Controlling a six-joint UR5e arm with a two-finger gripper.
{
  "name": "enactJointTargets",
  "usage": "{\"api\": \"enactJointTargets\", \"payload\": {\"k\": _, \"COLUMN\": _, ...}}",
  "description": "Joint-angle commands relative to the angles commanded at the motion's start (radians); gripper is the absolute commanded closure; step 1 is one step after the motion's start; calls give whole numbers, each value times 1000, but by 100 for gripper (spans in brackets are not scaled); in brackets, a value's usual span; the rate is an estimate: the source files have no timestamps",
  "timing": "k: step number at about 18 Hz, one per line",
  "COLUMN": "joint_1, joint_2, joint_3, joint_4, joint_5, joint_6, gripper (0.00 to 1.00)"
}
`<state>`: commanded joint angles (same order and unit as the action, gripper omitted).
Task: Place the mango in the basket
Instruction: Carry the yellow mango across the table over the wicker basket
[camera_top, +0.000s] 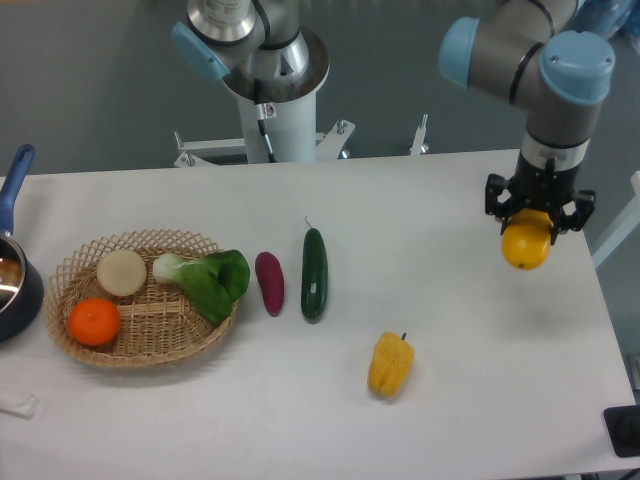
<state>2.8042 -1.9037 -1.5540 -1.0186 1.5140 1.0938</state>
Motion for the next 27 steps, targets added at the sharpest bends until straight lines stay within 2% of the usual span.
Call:
{"api": "enactJointTargets", "payload": {"k": 4, "joint_1": -80, "joint_2": 8, "joint_3": -15, "joint_4": -3, "joint_5": 0, "joint_6": -14, "gripper": 96}}
{"api": "enactJointTargets", "payload": {"k": 14, "joint_1": -475, "joint_2": 2, "joint_3": -24, "joint_4": -2, "joint_5": 0, "joint_6": -193, "gripper": 96}}
{"api": "enactJointTargets", "payload": {"k": 17, "joint_1": -569, "joint_2": 11, "joint_3": -55, "joint_4": 0, "joint_5": 0, "joint_6": -210, "gripper": 96}}
{"api": "enactJointTargets", "payload": {"k": 21, "joint_1": -687, "joint_2": 35, "joint_3": -142, "joint_4": 3, "joint_5": 6, "joint_6": -290, "gripper": 96}}
{"api": "enactJointTargets", "payload": {"k": 23, "joint_1": -729, "joint_2": 35, "joint_3": -172, "joint_4": 5, "joint_5": 15, "joint_6": -314, "gripper": 96}}
{"api": "enactJointTargets", "payload": {"k": 27, "joint_1": -795, "joint_2": 37, "joint_3": -190, "joint_4": 5, "joint_5": 23, "joint_6": -324, "gripper": 94}}
